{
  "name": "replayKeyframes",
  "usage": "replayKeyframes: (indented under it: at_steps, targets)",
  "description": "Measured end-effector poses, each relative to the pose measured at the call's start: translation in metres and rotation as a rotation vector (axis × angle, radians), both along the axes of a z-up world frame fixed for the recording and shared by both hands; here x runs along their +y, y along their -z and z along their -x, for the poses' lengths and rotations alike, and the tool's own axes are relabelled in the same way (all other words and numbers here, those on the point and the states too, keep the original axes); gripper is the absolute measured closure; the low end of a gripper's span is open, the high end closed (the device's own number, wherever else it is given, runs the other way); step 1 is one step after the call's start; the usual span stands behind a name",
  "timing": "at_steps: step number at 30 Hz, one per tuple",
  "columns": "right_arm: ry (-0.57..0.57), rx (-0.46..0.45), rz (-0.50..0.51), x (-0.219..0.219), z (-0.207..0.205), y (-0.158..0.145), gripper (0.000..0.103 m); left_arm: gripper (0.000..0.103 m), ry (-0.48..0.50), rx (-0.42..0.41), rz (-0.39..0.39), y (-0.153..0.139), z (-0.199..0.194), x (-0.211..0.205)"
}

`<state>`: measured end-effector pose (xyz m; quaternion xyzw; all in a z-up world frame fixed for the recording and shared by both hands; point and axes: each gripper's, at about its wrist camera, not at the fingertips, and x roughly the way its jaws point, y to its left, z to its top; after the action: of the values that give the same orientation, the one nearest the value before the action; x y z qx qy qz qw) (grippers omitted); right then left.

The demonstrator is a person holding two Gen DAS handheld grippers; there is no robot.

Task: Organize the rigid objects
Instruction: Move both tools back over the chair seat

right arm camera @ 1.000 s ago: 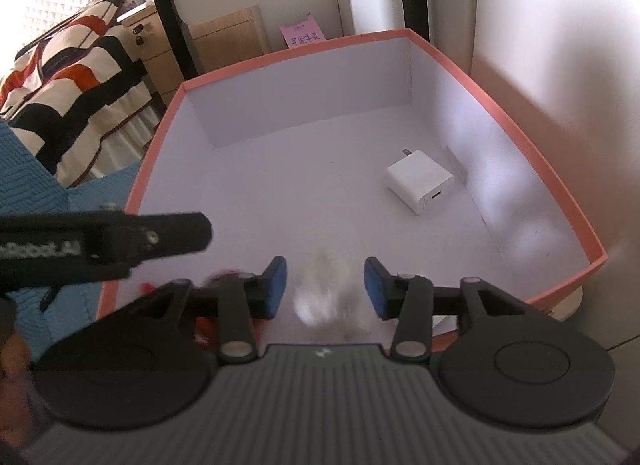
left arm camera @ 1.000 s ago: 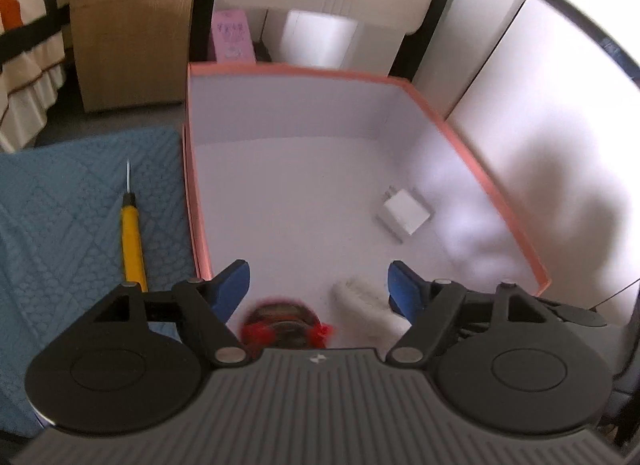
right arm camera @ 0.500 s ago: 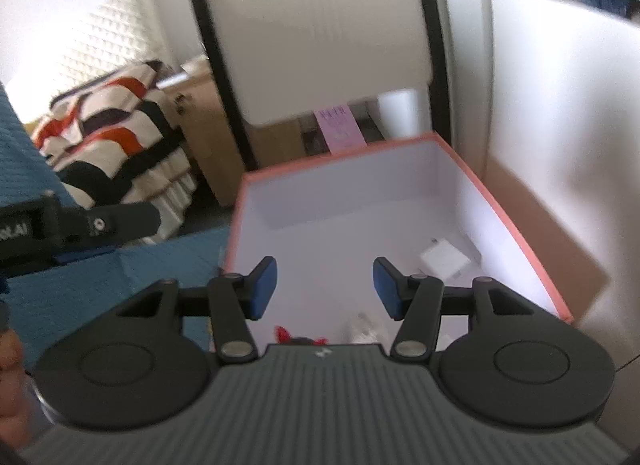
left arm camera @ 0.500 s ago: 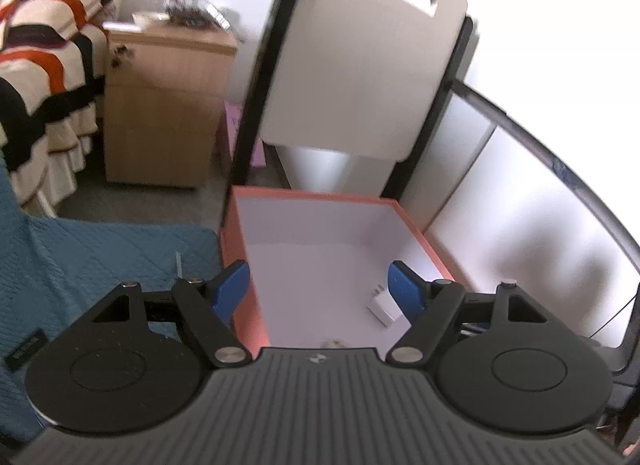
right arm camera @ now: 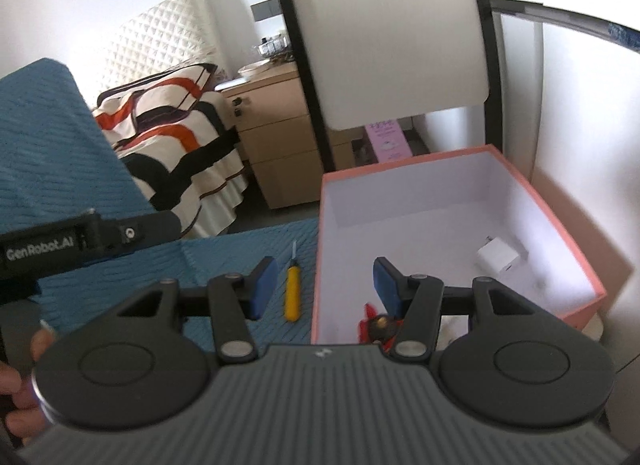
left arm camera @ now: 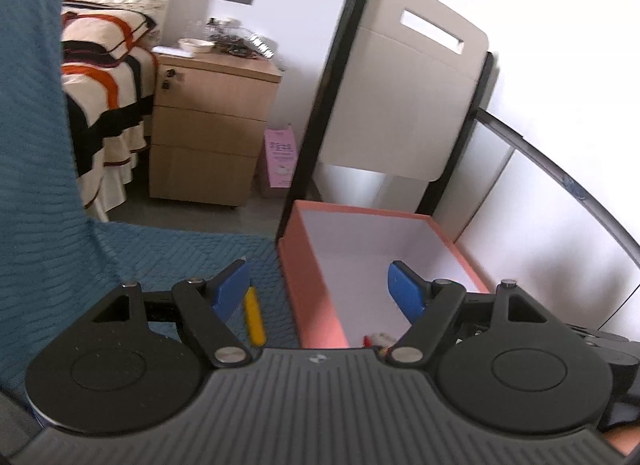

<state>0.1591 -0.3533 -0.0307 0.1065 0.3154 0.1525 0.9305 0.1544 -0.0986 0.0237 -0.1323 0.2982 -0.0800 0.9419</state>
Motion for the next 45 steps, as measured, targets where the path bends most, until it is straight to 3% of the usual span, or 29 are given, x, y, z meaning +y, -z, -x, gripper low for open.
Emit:
replayKeyframes:
  at_steps: [20,29,40,45]
  targets:
    - [-0.063,0.076,0.051,0.049,0.044,0.043,0.047,0.023,-0.073,0.126,-0.037,0.069,0.047,0.054]
    - [-0.105,0.057,0.060,0.081,0.028,0.071,0.047,0.023,-0.114,0.167,-0.054,0.124,-0.004,0.084]
    - [-0.175,0.052,0.100,0.124,-0.028,0.112,0.048,0.023,-0.165,0.256,-0.136,0.177,-0.049,0.121]
    - [-0.202,0.032,0.157,0.140,-0.055,0.128,0.059,0.023,-0.216,0.274,-0.171,0.186,-0.062,0.140]
